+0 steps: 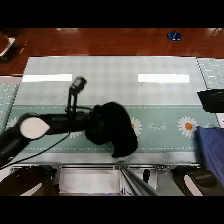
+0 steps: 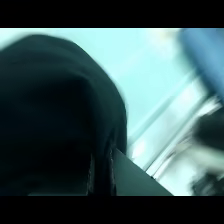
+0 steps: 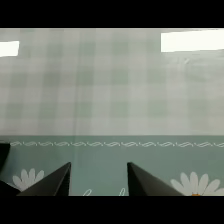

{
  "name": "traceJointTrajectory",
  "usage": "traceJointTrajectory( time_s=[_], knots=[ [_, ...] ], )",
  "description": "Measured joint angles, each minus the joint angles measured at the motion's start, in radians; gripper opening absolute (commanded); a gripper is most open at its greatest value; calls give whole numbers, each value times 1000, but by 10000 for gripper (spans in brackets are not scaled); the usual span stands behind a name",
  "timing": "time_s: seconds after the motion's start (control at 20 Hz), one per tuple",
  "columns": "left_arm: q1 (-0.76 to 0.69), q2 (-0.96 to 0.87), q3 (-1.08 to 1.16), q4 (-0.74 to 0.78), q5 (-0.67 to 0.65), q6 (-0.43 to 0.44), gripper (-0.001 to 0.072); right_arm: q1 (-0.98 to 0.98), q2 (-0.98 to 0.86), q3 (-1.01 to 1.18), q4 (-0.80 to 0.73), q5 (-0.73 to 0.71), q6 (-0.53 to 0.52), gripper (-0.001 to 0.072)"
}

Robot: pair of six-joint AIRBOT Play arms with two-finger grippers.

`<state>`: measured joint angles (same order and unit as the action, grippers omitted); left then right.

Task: Fold the shirts.

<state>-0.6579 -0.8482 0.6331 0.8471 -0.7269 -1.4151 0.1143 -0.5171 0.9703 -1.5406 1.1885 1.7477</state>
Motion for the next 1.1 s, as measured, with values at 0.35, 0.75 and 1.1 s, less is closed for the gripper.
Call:
traceJointTrajectory(
  time_s=[0.35,0.75,1.1],
  knots=[
    [249,-47,15,85,-154,-45,508,-45,-250,-18,-2,-27,-30,406],
    [811,84,-172,-87,-526,162,505,-541,-303,-216,253,-47,-190,405],
    [787,75,-477,-496,-527,569,506,-500,-316,-461,595,-69,-385,405]
  ],
)
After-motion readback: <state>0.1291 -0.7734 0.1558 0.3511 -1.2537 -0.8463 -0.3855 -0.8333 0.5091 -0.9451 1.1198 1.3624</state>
